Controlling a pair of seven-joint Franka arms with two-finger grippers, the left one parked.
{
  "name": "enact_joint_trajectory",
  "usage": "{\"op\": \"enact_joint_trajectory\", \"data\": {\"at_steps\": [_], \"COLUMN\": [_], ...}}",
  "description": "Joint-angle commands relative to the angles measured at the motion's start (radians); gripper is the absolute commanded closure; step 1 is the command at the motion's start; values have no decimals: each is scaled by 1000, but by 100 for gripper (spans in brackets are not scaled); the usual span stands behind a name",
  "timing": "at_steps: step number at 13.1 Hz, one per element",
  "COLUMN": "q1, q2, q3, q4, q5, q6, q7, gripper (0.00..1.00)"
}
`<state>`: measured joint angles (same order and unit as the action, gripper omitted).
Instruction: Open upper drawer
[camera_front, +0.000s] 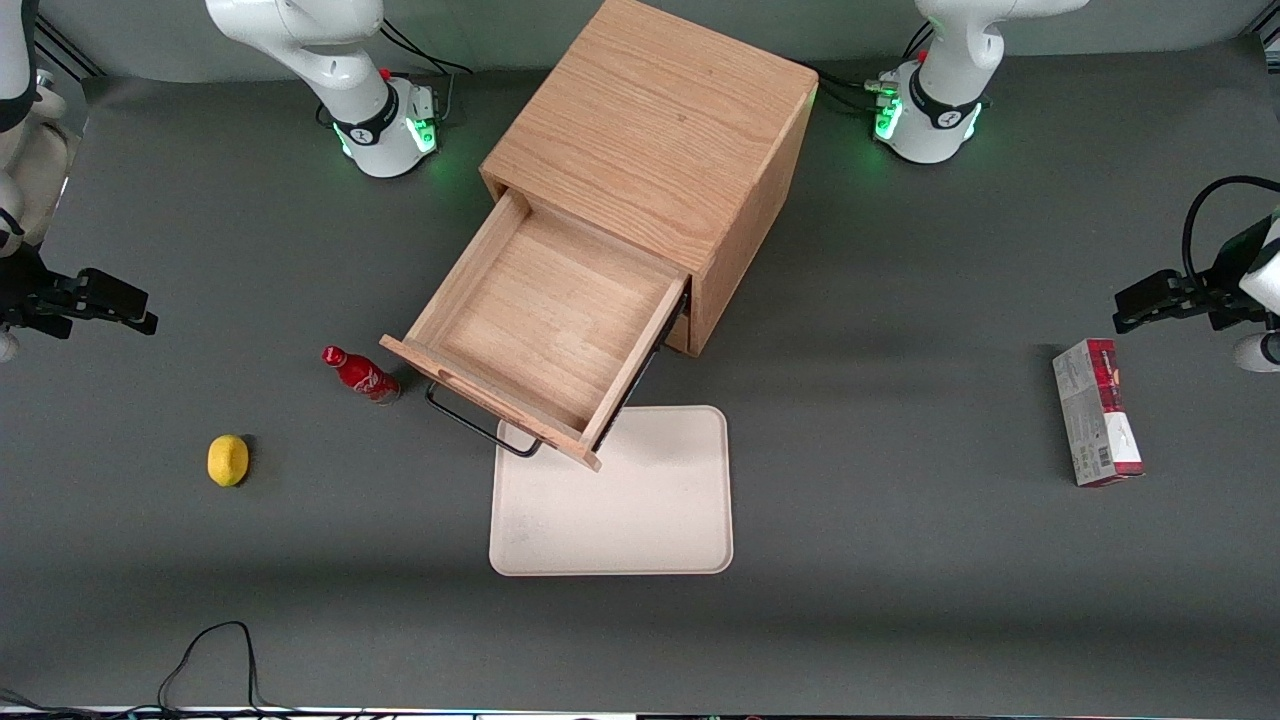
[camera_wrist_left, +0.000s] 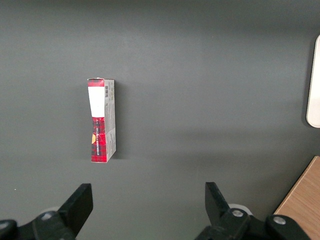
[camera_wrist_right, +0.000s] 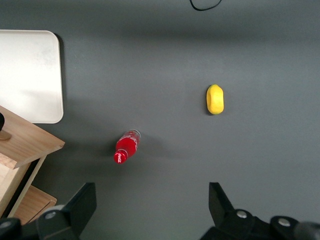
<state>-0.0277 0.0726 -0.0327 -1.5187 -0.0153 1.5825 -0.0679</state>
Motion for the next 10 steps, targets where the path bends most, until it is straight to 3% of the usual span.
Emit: {"op": "enact_joint_trajectory", "data": {"at_steps": [1, 5, 10], "q1": [-3, 41, 40], "q2": [-13, -13, -8], "q3": [4, -51, -52], "q4": [3, 2, 2], "q5": [-26, -26, -26], "q6": [-24, -26, -26], "q7": [20, 22, 22], "gripper": [0, 0, 0]}}
